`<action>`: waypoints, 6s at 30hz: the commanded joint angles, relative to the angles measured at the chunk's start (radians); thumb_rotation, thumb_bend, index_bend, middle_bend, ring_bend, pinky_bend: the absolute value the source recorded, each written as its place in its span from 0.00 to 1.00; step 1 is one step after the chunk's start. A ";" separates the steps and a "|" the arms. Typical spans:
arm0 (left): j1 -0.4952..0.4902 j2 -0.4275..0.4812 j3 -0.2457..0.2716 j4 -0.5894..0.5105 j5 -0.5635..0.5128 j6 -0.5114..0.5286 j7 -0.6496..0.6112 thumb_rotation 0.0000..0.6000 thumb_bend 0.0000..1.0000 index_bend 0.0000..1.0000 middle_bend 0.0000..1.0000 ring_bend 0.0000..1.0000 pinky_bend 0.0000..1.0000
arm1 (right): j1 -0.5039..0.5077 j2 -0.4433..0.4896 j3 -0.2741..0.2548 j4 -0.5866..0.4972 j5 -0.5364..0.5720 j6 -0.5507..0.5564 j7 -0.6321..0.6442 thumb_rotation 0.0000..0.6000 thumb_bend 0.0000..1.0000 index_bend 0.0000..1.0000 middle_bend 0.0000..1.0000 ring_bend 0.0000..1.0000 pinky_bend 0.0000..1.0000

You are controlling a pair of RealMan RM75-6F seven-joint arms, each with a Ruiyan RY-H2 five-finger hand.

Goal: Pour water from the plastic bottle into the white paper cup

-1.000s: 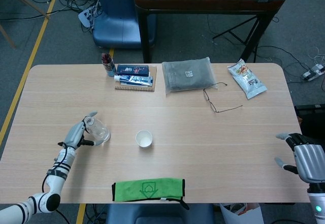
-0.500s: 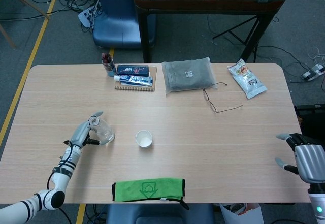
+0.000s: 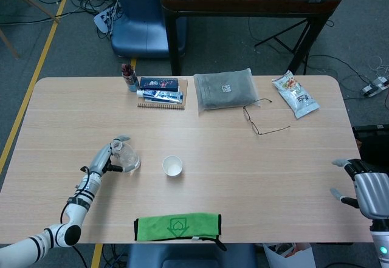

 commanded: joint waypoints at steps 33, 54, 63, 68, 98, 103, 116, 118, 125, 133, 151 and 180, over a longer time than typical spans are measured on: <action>-0.002 -0.015 0.019 -0.009 0.079 0.087 0.029 1.00 0.08 0.53 0.47 0.45 0.58 | -0.003 0.007 0.001 -0.005 -0.004 0.005 0.008 1.00 0.08 0.35 0.39 0.32 0.52; -0.082 0.018 0.080 -0.083 0.119 0.224 0.746 1.00 0.08 0.55 0.49 0.46 0.59 | -0.003 0.008 -0.003 -0.010 -0.014 0.006 0.009 1.00 0.07 0.35 0.39 0.32 0.52; -0.124 0.015 0.090 -0.091 0.086 0.214 0.945 1.00 0.08 0.56 0.51 0.47 0.60 | 0.001 0.005 -0.001 -0.004 -0.003 -0.006 0.014 1.00 0.08 0.35 0.39 0.32 0.52; -0.147 0.001 0.095 -0.087 0.062 0.198 1.015 1.00 0.08 0.57 0.51 0.47 0.60 | 0.002 0.006 0.000 -0.003 -0.001 -0.009 0.018 1.00 0.08 0.35 0.39 0.32 0.52; -0.224 -0.107 0.135 0.030 0.006 0.224 1.379 1.00 0.08 0.59 0.54 0.49 0.62 | -0.001 0.023 0.003 0.000 0.001 -0.003 0.067 1.00 0.07 0.35 0.39 0.32 0.52; -0.225 -0.118 0.137 0.044 -0.004 0.256 1.441 1.00 0.08 0.59 0.54 0.49 0.62 | 0.000 0.023 0.002 0.002 0.002 -0.006 0.070 1.00 0.08 0.35 0.39 0.32 0.52; -0.228 -0.118 0.163 0.036 -0.010 0.302 1.583 1.00 0.08 0.60 0.55 0.49 0.62 | 0.000 0.021 0.001 0.002 -0.001 -0.006 0.069 1.00 0.07 0.35 0.39 0.32 0.52; -0.228 -0.118 0.167 0.036 -0.007 0.306 1.595 1.00 0.08 0.60 0.55 0.49 0.62 | 0.000 0.021 0.000 0.002 -0.001 -0.007 0.069 1.00 0.07 0.35 0.39 0.32 0.52; -0.234 -0.127 0.174 0.040 -0.016 0.298 1.632 1.00 0.08 0.59 0.55 0.49 0.62 | 0.001 0.020 0.000 0.003 0.000 -0.008 0.068 1.00 0.08 0.35 0.39 0.32 0.52; -0.251 -0.145 0.164 0.044 -0.052 0.302 1.720 1.00 0.08 0.59 0.55 0.49 0.62 | 0.002 0.019 -0.002 0.002 -0.001 -0.012 0.066 1.00 0.08 0.35 0.39 0.32 0.52; -0.272 -0.147 0.169 0.013 -0.085 0.313 1.803 1.00 0.08 0.59 0.55 0.49 0.62 | 0.001 0.022 -0.004 0.002 -0.004 -0.011 0.074 1.00 0.07 0.35 0.39 0.32 0.52; -0.300 -0.166 0.169 0.000 -0.131 0.350 1.880 1.00 0.08 0.59 0.55 0.49 0.62 | -0.001 0.029 -0.006 0.000 -0.009 -0.007 0.093 1.00 0.08 0.35 0.39 0.32 0.52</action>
